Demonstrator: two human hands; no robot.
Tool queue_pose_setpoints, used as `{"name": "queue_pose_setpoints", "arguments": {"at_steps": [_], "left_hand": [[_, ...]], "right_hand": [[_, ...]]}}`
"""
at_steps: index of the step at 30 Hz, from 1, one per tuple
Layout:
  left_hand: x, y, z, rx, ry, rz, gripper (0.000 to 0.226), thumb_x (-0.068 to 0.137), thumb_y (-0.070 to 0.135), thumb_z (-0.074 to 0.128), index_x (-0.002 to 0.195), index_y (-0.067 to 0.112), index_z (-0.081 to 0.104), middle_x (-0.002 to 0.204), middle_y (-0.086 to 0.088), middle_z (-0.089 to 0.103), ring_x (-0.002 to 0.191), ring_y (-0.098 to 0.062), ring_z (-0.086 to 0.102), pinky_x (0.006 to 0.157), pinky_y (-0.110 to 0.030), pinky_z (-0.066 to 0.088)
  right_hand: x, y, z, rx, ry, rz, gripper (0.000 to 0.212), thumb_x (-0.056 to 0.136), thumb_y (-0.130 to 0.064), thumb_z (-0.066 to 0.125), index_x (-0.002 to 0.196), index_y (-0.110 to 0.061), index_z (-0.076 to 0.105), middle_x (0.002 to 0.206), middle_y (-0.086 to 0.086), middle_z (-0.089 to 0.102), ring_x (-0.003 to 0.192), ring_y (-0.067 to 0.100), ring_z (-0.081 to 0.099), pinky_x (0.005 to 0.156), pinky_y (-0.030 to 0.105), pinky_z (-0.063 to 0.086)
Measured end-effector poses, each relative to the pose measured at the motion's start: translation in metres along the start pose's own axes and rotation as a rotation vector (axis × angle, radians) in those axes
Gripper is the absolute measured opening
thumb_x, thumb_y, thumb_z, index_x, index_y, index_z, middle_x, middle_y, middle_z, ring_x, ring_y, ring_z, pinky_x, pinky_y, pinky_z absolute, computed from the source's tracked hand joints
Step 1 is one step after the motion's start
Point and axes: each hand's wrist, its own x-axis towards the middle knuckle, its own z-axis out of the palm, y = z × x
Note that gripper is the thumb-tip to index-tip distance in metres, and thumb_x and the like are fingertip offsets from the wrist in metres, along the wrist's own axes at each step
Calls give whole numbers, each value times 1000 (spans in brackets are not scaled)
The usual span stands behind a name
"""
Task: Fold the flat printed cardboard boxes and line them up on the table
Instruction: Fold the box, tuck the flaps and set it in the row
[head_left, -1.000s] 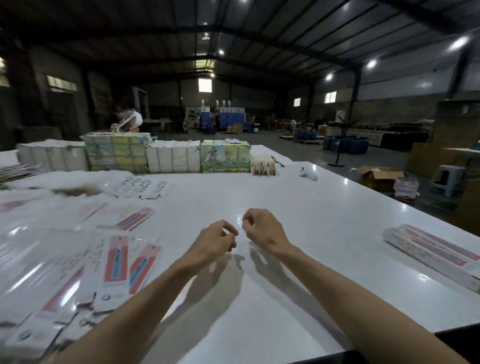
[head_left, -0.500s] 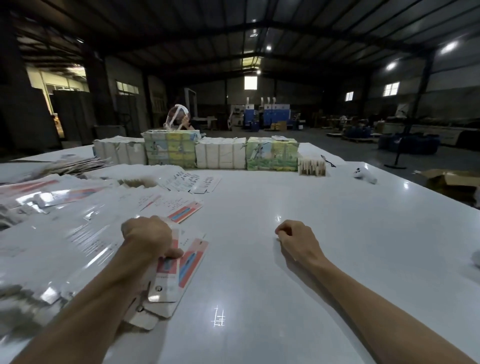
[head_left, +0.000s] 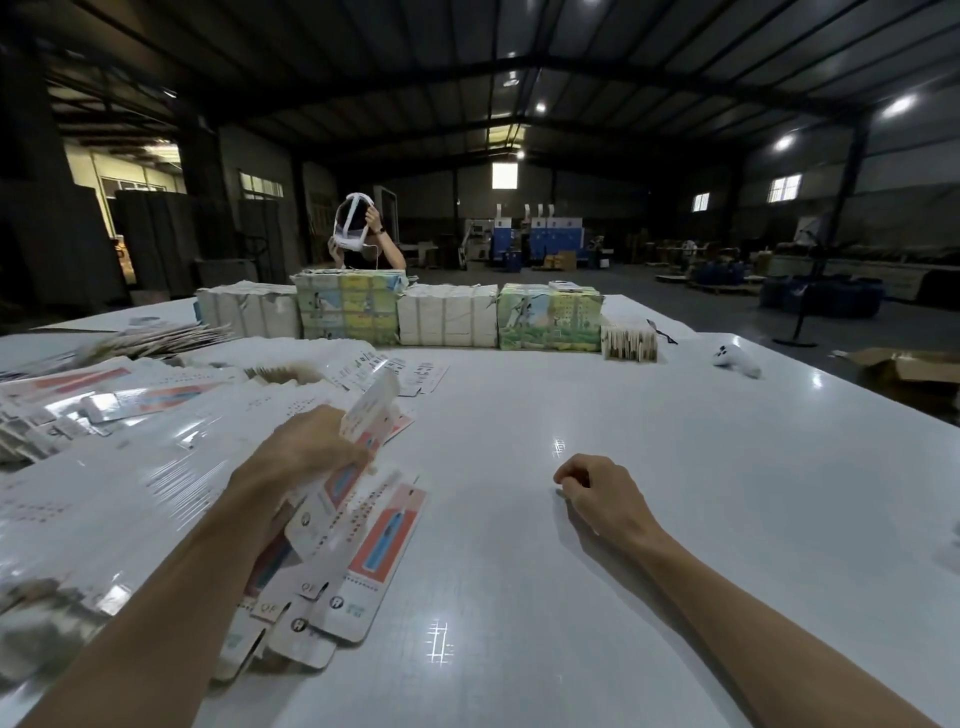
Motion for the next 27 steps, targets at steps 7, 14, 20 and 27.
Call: {"name": "queue_pose_setpoints", "arguments": {"at_steps": [7, 14, 20, 27], "left_hand": [[-1, 79, 32, -922, -497, 122, 38, 101, 12, 64, 135, 1, 53, 113, -20, 77, 99, -35, 77, 72, -42, 65], [-19, 130, 145, -1090, -677, 95, 43, 102, 51, 59, 135, 25, 58, 116, -12, 78, 104, -33, 77, 94, -50, 60], [-26, 125, 165, -1250, -727, 84, 65, 100, 74, 36, 110, 26, 80, 115, -17, 77, 101, -38, 77, 78, -43, 63], [-17, 117, 166, -1335, -739, 151, 61, 102, 63, 45, 120, 13, 73, 116, -17, 72, 91, -29, 76, 75, -41, 62]], "right_hand": [[0, -1, -2, 145, 31, 6, 21, 98, -10, 56, 98, -21, 74, 88, -7, 71, 74, 0, 68, 69, 16, 51], [0, -8, -18, 333, 302, -64, 17, 108, -15, 53, 122, -14, 62, 102, -2, 66, 87, 9, 69, 73, 16, 58], [4, -11, -30, 219, 321, -174, 27, 109, -25, 51, 132, -17, 63, 123, 4, 54, 113, 16, 60, 73, 25, 62], [6, -14, -37, 404, 162, -135, 17, 106, -26, 60, 111, -15, 72, 122, 4, 62, 110, 19, 66, 82, 23, 58]]}}
